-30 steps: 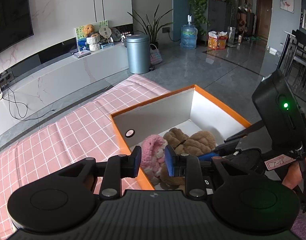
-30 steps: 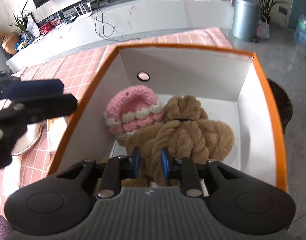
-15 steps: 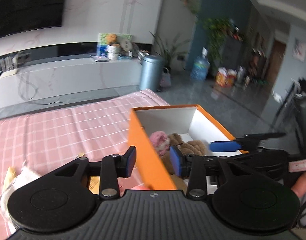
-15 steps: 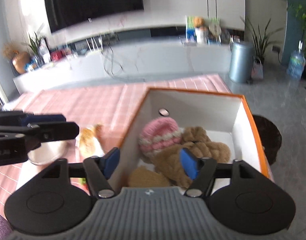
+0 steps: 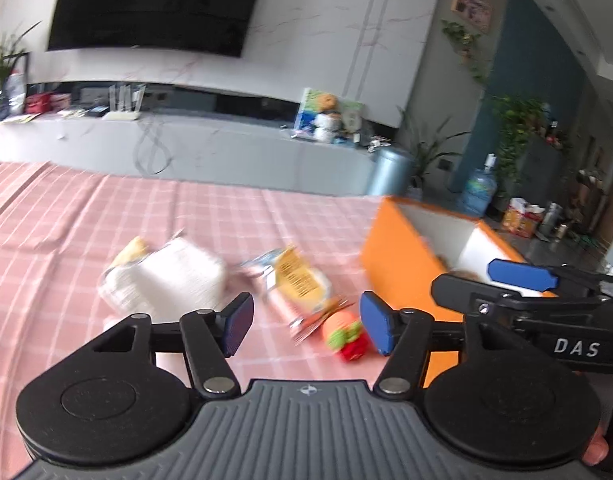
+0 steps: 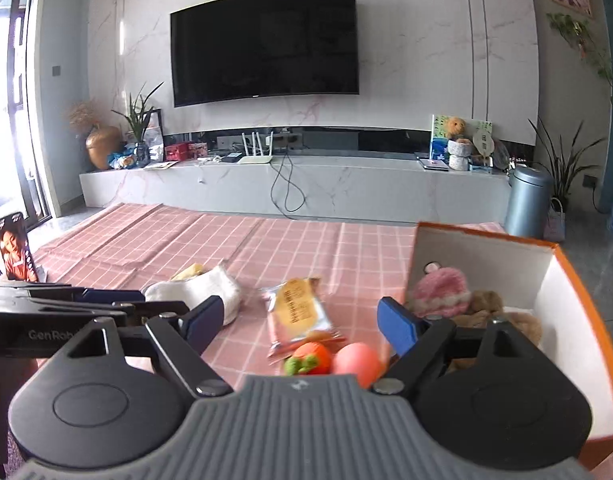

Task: Organize soft objects
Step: 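Move both tools back toward the white towel and snack packet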

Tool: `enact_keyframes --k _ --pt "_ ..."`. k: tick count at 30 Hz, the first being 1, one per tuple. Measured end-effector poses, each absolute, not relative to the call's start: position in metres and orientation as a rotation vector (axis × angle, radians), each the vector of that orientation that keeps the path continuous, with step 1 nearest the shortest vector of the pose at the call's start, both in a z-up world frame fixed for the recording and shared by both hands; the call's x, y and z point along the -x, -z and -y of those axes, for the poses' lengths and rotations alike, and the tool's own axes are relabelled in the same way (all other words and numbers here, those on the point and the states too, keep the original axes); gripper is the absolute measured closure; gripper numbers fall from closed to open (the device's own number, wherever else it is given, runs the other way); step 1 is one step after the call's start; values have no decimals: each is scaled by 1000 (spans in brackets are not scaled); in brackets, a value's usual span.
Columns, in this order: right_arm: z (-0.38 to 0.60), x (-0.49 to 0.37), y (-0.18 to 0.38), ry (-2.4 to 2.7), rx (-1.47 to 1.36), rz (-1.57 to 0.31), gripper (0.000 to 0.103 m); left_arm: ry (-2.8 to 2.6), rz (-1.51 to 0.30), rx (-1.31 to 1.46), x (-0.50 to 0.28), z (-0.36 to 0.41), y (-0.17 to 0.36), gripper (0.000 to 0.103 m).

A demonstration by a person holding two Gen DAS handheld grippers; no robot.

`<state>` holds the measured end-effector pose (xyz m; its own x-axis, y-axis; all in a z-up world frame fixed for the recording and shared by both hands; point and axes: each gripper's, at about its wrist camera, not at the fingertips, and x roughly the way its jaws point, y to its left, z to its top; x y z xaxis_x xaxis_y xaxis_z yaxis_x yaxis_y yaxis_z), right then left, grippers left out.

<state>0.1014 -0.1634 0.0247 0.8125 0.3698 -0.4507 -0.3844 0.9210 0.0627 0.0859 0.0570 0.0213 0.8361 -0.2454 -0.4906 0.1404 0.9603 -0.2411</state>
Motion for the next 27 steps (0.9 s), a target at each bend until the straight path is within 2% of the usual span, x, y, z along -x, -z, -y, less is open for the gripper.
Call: enact_keyframes --k 6,10,14,24,27 --pt "142 -98 5 -392 51 -521 13 69 -540 194 -66 -81 2 32" --pt "129 -100 14 -388 102 -526 12 -10 -492 169 -58 -90 9 23" --pt "120 -108 17 -391 121 -530 9 -31 -444 230 -56 -102 10 22" --pt "90 -164 27 -366 219 -601 5 -99 -516 226 -89 -130 18 17" --pt "82 -185 30 -353 245 -621 3 -120 -517 237 -98 -142 19 12"
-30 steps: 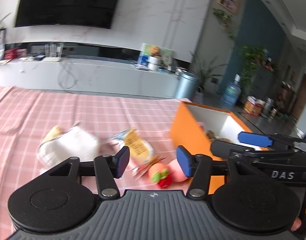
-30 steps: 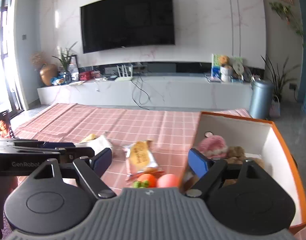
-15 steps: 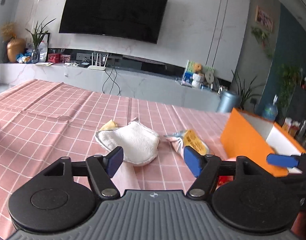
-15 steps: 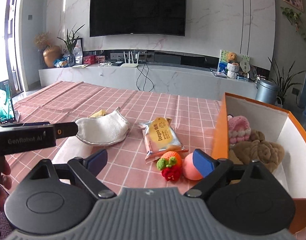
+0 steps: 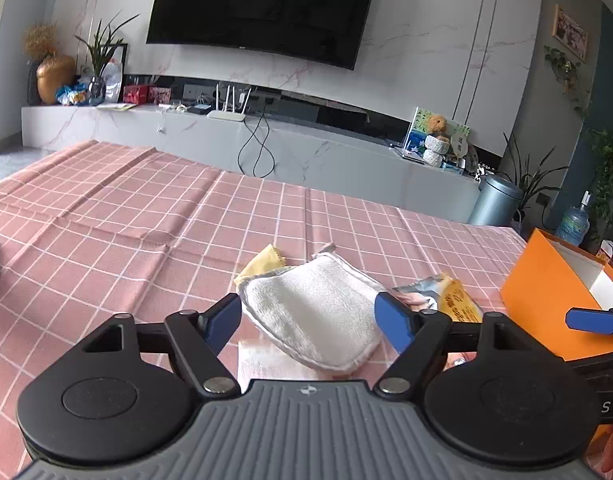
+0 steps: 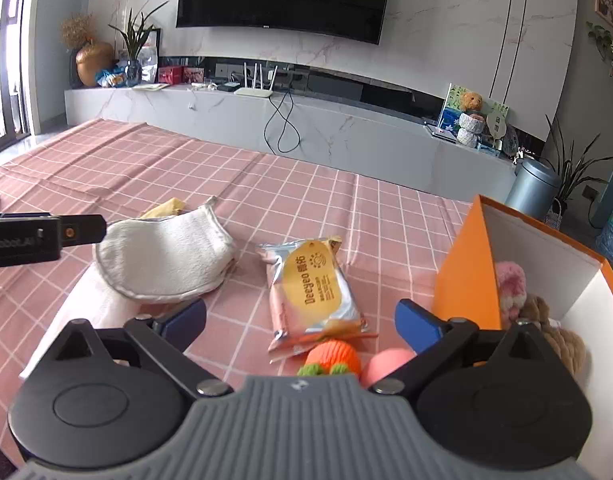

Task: Organize soft objects
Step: 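Move both tools back toward the white towel and snack packet, then grasp the white towel with the left tool while the right tool grasps the yellow snack packet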

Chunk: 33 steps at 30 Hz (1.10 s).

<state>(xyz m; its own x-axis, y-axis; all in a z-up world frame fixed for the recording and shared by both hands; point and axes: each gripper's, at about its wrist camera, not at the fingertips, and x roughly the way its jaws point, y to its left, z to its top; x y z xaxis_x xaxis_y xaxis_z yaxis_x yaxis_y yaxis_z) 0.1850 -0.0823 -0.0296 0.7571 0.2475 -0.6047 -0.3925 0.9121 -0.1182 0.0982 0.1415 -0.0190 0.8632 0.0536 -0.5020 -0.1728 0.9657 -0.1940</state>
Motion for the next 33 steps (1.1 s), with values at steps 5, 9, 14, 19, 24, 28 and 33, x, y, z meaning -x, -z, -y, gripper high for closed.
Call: enact_keyframes --k 5,9,14,19,24,28,33 --pt "66 -221 40 -337 300 -667 3 -145 -545 255 -118 -158 24 11" --pt "57 -247 51 -326 344 -701 3 -163 -565 281 -135 -170 28 11" --pt "56 -273 60 -297 310 -735 3 -183 -586 281 -154 -175 33 11" --pt "59 -293 74 -281 247 -801 3 -172 -612 221 -170 -167 39 12" --pt "63 -302 86 -272 185 -846 3 -163 -638 172 -179 -160 46 24" --pt "65 -305 90 -289 136 -872 14 -166 -649 137 -179 -156 51 40" --pt "59 -304 96 -323 121 -898 23 -170 -651 84 -178 -152 53 66"
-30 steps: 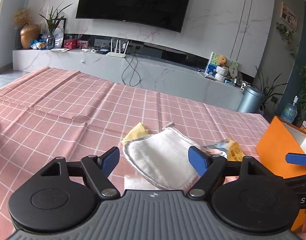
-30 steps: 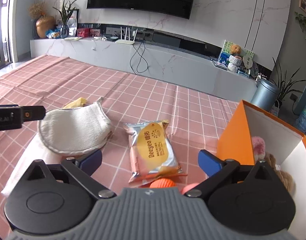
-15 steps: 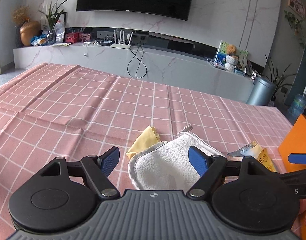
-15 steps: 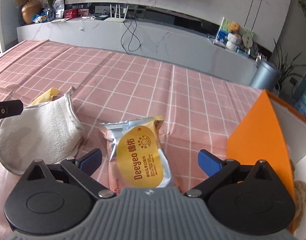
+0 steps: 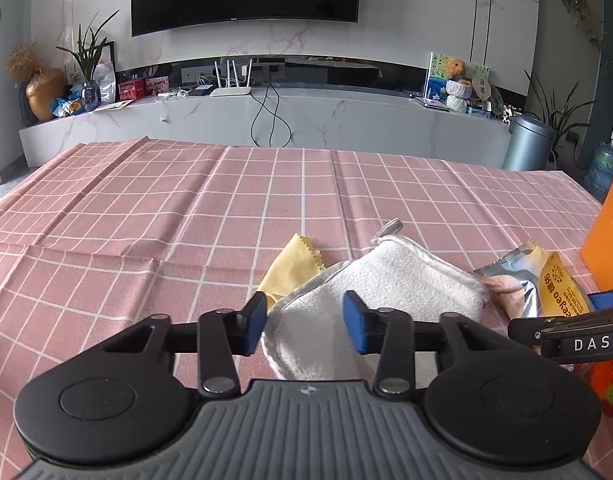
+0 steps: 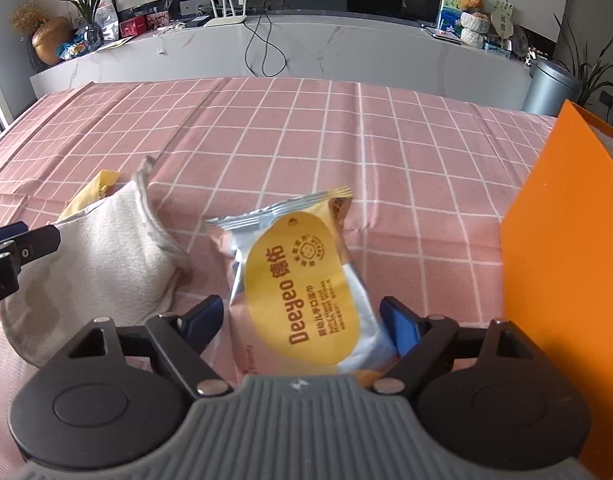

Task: Organize soft objects
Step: 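Grasp the white towel with the left tool while the right tool grasps the yellow snack packet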

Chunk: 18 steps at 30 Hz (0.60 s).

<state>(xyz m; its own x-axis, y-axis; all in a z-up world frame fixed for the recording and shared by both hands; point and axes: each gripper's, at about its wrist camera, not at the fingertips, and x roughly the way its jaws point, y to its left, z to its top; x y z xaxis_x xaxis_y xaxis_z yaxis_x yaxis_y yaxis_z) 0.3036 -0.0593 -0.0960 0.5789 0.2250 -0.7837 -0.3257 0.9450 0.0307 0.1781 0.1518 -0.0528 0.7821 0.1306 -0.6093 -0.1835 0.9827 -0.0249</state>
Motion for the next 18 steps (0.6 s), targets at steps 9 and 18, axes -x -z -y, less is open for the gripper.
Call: enact_keyframes --k 9,18 --pt "53 -298 93 -373 125 -902 41 -130 -636 58 -175 -145 51 88" --pt "49 -287 83 -380 103 -868 28 -165 -658 112 -169 -151 49 17"
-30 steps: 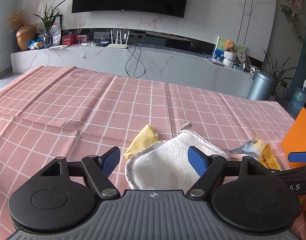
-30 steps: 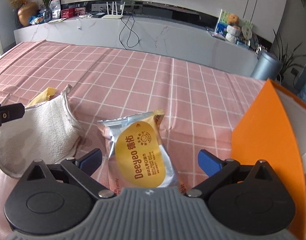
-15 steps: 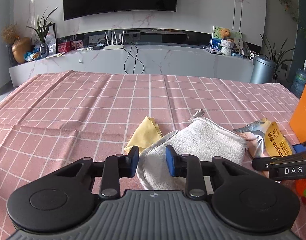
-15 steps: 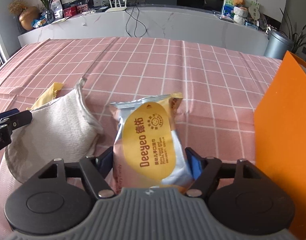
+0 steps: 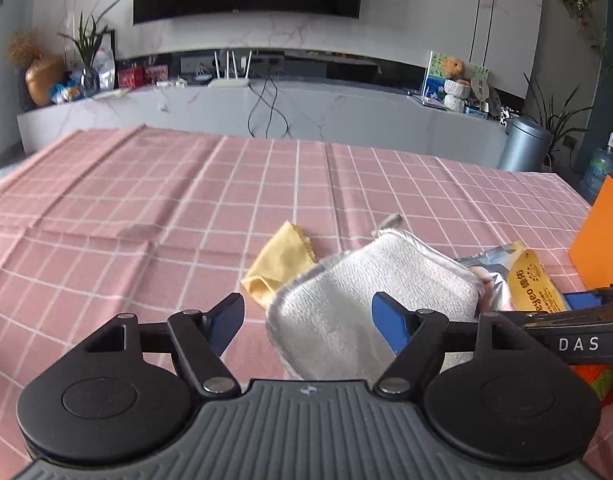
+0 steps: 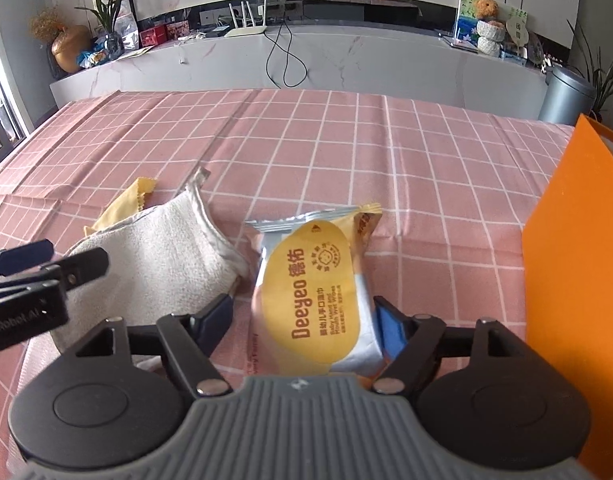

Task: Organize soft objects
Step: 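Grasp the white towel with the left tool while the right tool grasps the yellow snack packet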

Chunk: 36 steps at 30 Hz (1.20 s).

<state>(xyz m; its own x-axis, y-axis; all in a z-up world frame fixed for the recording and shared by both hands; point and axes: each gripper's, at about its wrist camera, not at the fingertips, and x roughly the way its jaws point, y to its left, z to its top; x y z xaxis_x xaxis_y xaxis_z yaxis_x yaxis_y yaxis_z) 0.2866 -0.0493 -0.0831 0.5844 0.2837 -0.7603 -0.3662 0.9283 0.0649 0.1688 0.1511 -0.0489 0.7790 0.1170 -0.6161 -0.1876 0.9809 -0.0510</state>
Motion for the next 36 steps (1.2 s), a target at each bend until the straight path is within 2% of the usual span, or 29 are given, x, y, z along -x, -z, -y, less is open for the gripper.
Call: enact_keyframes --k 2,3,5,9,11,13,15,19,22,27,36 --pt "45 -285 85 -385 121 -866 34 -155 -682 137 -172 -151 52 21" --pt "44 -285 86 -388 124 -868 41 -152 -688 137 -173 -150 53 23" --pt "44 -285 89 -397 114 -875 42 -141 -694 112 -175 -143 57 29" --pt "43 -283 89 -402 118 -869 42 -159 -698 11 -176 -126 60 30" --pt "43 -284 89 -403 116 -869 44 -150 -696 -23 -175 -117 59 43" --pt "44 -284 89 -404 106 -871 44 -138 -707 -28 -176 -112 59 45" --pt "45 -284 89 -411 108 -870 45 -131 -735 -7 -180 -112 61 51" --pt "45 -283 89 -415 111 -868 46 -103 -756 10 -183 -112 66 71" --pt "45 -282 87 -419 117 -865 48 -86 -745 8 -181 -109 63 80" --pt "52 -278 84 -407 94 -864 52 -88 -704 55 -175 -114 56 83" --pt "65 -268 67 -393 55 -827 53 -61 -611 24 -159 -98 33 82"
